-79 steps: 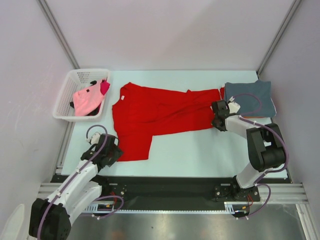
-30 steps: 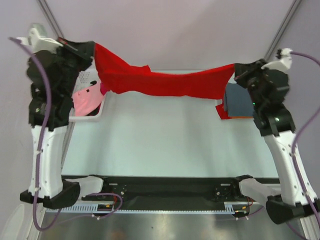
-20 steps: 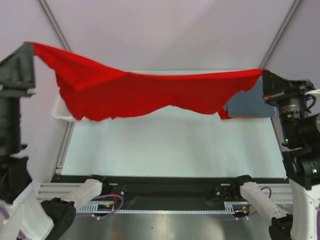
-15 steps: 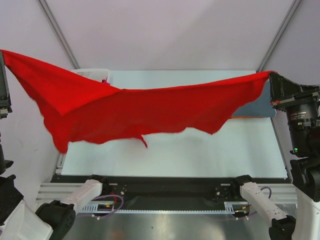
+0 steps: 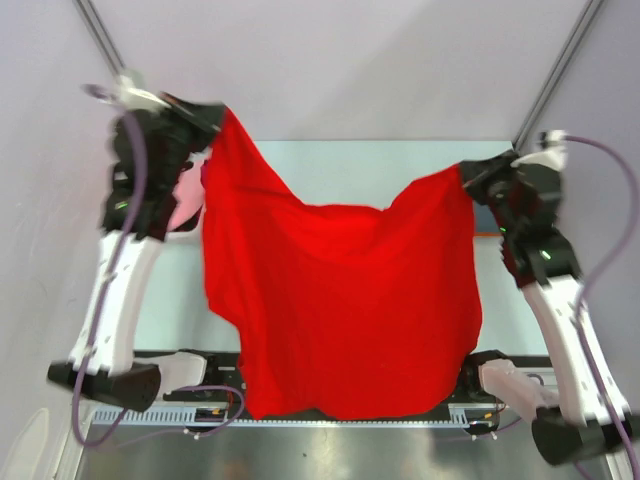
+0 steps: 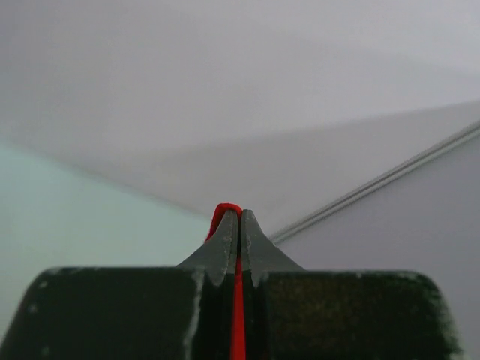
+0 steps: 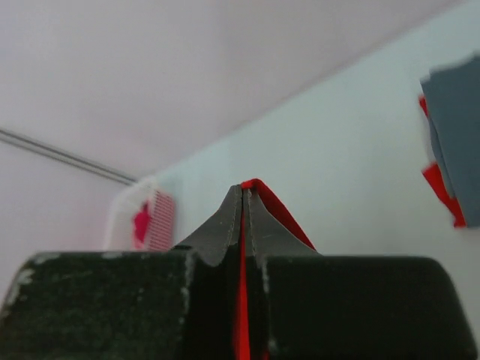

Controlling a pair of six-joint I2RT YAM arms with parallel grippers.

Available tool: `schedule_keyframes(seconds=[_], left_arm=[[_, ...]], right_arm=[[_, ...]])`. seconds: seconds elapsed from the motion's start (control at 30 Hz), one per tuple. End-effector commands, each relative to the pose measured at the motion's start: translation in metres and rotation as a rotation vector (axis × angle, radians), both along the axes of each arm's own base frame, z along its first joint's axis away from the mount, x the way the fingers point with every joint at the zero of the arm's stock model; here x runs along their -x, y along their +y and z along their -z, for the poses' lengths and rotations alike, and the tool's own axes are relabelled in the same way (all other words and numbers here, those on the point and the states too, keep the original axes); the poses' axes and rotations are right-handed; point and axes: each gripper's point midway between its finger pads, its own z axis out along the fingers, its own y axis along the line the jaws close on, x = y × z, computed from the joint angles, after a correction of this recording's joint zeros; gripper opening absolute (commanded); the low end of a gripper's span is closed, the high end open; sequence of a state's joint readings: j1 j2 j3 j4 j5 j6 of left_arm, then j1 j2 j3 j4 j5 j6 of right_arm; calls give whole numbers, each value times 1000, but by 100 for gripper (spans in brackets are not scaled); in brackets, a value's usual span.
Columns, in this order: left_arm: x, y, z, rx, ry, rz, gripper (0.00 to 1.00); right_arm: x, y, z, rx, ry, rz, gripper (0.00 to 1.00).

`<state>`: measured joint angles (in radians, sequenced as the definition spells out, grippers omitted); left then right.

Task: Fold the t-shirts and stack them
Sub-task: Flatten the tshirt out

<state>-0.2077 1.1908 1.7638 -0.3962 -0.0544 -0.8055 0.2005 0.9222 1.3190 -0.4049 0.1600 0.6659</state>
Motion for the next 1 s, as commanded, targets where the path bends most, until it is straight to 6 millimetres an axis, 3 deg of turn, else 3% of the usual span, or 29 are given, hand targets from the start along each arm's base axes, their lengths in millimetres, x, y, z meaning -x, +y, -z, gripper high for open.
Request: schedule_keyframes(seconds=[0.0, 0.03, 0.07, 0.1, 0.2, 0.23, 0.27, 0.3, 0.33, 0.37, 0.4, 0.47, 0.5, 0.53, 0.57, 0.6, 0.63, 0.67, 0.7, 0.73, 0.77, 0.8, 0.87, 0.9, 0.93, 0.97], left_arm=[[-48, -12, 89, 46, 173, 20, 0], [-60, -15, 138, 40, 270, 15, 0], [-71, -18, 158, 50, 292, 16, 0], [-77, -21, 195, 57, 357, 21, 0], [-103, -23, 229, 51, 399, 15, 0], [-112, -22, 222, 44, 386, 12, 0], [-120, -22, 218, 37, 380, 13, 0], [-127, -22, 210, 21, 369, 14, 0], [-142, -27, 180, 18, 315, 47, 0], [-145, -28, 164, 6, 303, 50, 0], [-155, -29, 117, -8, 215, 50, 0], [-159, -30, 78, -19, 157, 57, 0], [-143, -26, 4, -15, 2, 54, 0], [-138, -21, -24, -16, -49, 43, 0], [-159, -20, -14, -33, -7, 23, 0], [-131, -12, -72, -27, -153, 4, 0], [-133, -3, -79, -14, -174, -12, 0], [-119, -1, -103, 5, -259, 6, 1], [-127, 1, -94, 28, -248, 20, 0], [-123, 10, -100, 36, -286, 13, 0], [-94, 14, -130, 51, -404, 16, 0], [-96, 13, -125, 59, -402, 28, 0], [-108, 4, -106, 38, -391, 71, 0], [-118, -5, -89, 17, -359, 119, 0], [-122, -8, -82, 6, -347, 128, 0], [-127, -9, -71, -1, -324, 129, 0]], right_arm=[[-54, 13, 94, -55, 188, -45, 0], [-64, 14, 123, -68, 238, -57, 0], [-71, 15, 143, -92, 284, -57, 0], [-83, 10, 165, -98, 331, -35, 0], [-104, 6, 171, -100, 320, -20, 0], [-117, 1, 177, -93, 339, -8, 0], [-128, 4, 151, -85, 291, -38, 0], [-138, 4, 139, -74, 275, -50, 0], [-150, 3, 143, -65, 308, -58, 0], [-163, 5, 96, -33, 221, -88, 0], [-166, 5, 89, -22, 238, -94, 0], [-182, -4, 65, -11, 207, -98, 0], [-183, -6, 22, -5, 121, -108, 0], [-184, -3, 4, -6, 90, -128, 0], [-190, -17, -4, -11, 78, -119, 0], [-185, -17, -39, -13, 7, -127, 0], [-185, -18, -48, -20, -7, -134, 0], [-184, -17, -57, -25, -29, -153, 0], [-184, -20, -69, -26, -60, -155, 0], [-183, -22, -78, -28, -94, -161, 0], [-183, -22, -80, -28, -105, -176, 0], [-187, -33, -78, -30, -105, -163, 0], [-194, -35, -67, -67, -93, -202, 0], [-198, -39, -67, -78, -118, -214, 0], [-205, -38, -44, -101, -78, -234, 0], [-204, -32, -37, -116, -68, -271, 0]])
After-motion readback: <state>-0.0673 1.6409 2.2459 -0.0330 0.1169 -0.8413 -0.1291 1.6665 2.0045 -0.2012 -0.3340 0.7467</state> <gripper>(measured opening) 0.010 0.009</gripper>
